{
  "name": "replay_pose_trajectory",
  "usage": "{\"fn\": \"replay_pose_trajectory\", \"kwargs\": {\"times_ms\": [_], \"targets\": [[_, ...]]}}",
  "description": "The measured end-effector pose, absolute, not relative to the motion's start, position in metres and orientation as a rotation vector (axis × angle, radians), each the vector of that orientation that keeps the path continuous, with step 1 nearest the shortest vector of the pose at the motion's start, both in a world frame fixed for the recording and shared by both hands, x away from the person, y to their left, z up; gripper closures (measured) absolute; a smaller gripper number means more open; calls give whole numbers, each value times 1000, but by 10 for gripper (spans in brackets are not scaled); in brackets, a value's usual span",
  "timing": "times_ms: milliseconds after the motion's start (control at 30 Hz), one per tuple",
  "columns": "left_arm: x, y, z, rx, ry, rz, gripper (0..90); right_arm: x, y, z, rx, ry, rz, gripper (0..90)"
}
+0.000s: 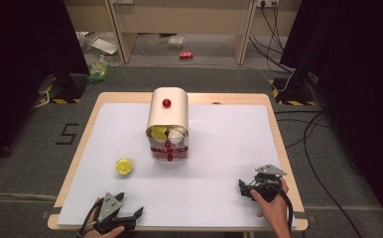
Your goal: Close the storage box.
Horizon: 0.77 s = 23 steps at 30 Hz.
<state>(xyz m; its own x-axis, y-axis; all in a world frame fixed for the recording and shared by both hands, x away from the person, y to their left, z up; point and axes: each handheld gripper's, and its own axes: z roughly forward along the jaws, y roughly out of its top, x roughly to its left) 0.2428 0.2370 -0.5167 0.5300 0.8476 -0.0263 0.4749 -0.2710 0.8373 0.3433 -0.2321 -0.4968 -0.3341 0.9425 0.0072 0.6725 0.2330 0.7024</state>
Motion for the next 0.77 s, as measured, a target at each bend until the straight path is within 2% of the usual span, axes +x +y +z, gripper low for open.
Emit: {"fn": "replay_pose_trajectory", "kwargs": {"times_ms": [767], "targets": [[241, 237, -518, 1905, 1087, 559, 149, 343, -232, -497, 1482, 2091, 864, 34]]}}
